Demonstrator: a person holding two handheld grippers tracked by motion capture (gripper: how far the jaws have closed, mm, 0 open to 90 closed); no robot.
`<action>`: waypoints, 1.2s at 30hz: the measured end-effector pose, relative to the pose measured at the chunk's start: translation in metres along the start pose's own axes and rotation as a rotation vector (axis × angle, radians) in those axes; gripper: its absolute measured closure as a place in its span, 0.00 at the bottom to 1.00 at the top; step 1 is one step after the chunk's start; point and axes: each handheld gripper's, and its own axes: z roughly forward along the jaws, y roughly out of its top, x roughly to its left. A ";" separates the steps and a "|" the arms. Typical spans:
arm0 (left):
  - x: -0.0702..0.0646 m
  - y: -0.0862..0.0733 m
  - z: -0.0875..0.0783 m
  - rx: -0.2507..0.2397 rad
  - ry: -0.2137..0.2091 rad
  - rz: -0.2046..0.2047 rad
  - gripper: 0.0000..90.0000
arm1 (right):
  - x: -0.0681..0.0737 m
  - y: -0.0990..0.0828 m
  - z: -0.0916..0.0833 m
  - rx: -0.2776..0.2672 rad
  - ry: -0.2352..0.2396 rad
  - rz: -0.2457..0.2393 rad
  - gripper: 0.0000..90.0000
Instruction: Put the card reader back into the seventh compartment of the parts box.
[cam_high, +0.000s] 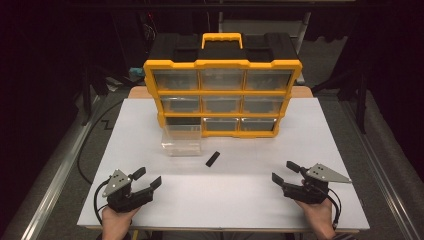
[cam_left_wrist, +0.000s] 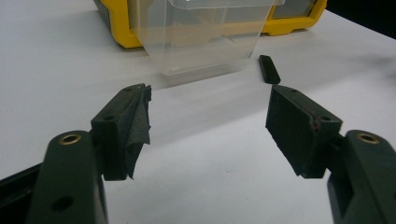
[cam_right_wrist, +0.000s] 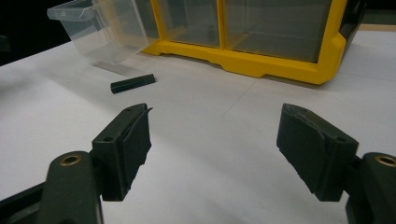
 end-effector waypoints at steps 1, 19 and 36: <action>0.000 0.000 0.000 0.000 0.000 0.001 0.35 | 0.001 0.000 0.001 0.002 0.002 0.004 0.29; -0.001 0.000 0.000 -0.001 -0.003 0.001 0.35 | 0.009 0.006 0.016 0.003 0.031 -0.014 0.29; -0.001 0.000 0.000 -0.004 -0.007 -0.001 0.35 | 0.021 0.015 0.036 0.023 0.059 -0.047 0.29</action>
